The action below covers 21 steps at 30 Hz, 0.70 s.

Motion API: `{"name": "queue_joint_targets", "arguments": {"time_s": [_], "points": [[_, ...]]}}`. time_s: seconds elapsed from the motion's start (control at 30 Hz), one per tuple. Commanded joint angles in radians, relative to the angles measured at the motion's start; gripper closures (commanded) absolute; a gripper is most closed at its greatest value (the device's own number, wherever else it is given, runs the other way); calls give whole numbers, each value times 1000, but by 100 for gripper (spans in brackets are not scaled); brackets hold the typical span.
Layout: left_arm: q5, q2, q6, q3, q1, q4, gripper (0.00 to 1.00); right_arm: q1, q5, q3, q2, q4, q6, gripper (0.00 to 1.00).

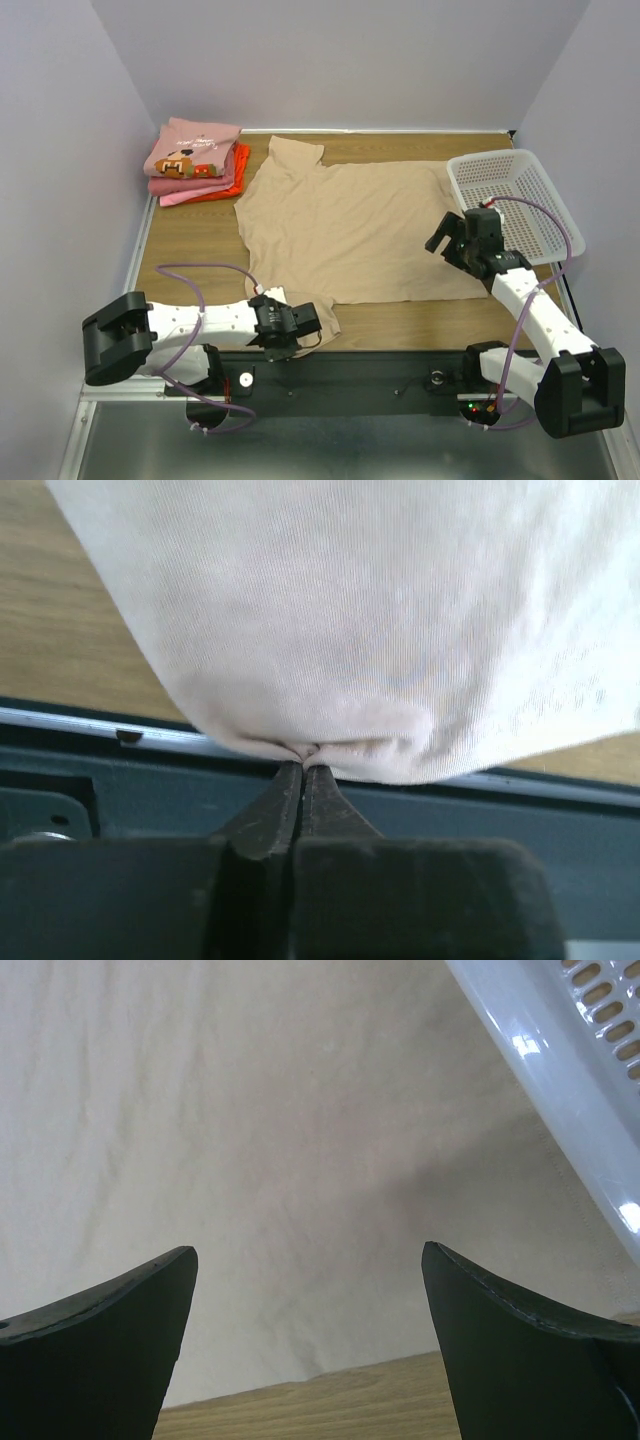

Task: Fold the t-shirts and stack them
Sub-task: Fold the tshirt

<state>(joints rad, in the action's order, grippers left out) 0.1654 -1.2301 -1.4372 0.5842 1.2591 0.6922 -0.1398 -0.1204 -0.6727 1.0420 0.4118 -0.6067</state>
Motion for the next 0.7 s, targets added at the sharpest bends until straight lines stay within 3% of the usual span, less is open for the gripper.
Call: {"name": "queue_joint_targets", "arguments": {"time_s": [0.0,0.13,0.33,0.67], "points": [[104,-3,5,52,-12,62,100,-4,-24,9,-13,1,1,0],[201,43,-31,111,-23,133,100,-4,-67,9,-16,50,2,0],[247,87,-23,126,-134,159,100,-4,-193,35,-82,125,-85,0],[203,198,102,62,-188,-12,100,29,-343,61,-148,332,-327,0]]}}
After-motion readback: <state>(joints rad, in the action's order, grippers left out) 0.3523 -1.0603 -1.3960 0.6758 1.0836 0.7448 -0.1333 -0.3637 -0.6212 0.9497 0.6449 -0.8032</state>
